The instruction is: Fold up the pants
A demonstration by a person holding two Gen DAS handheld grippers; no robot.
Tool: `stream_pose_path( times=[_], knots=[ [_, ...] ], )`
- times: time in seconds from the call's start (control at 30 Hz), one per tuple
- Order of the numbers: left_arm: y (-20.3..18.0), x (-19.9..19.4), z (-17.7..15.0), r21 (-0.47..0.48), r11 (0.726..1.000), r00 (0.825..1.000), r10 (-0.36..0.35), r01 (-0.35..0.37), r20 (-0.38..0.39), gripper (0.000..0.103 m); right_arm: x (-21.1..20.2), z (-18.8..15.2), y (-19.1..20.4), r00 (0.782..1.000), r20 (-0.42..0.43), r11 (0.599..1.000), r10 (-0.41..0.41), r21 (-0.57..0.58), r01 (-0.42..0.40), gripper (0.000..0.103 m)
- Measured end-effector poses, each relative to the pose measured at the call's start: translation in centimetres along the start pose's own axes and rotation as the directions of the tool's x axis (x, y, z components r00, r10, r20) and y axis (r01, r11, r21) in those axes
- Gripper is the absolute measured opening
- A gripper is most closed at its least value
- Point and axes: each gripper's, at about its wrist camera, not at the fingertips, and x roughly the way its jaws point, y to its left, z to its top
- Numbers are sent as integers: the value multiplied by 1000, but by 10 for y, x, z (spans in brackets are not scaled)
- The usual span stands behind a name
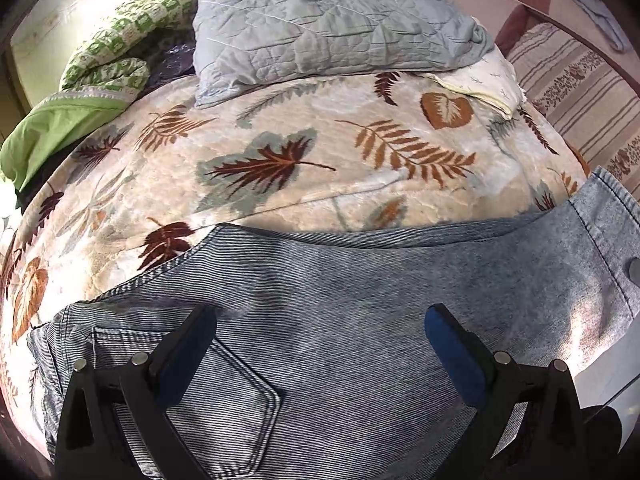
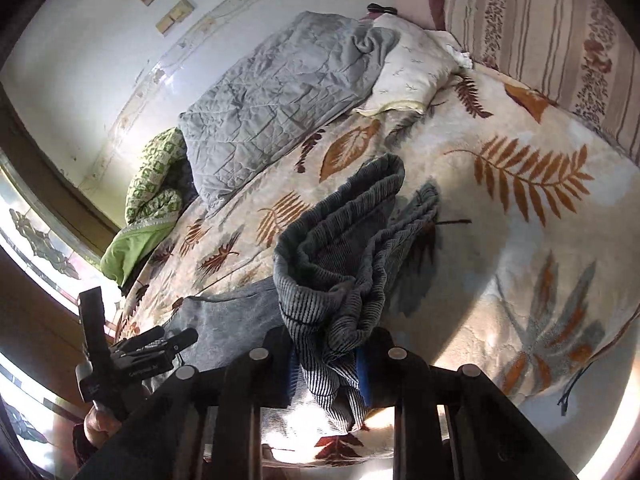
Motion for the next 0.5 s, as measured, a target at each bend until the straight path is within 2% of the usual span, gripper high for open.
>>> stream_pose_path(
  times=[0.1, 0.3, 0.4, 0.5],
  knots=[
    [16, -4, 4, -36, 999, 999, 34, -33, 8, 103, 10, -5, 29, 999, -36, 998, 12, -67, -14, 25],
    [44, -11, 10, -96, 994, 998, 61, -58, 23, 103, 47, -25, 66, 987, -149, 990, 67, -113, -84, 25],
    [55, -11, 11, -125, 990, 998, 66, -63, 22, 103, 69, -40, 79, 970, -218, 984, 105, -117, -132, 25],
    [59, -8, 12, -135, 988, 997, 75, -72, 20, 103, 91, -58, 92, 942, -310, 977, 125, -129, -172, 27]
  ],
)
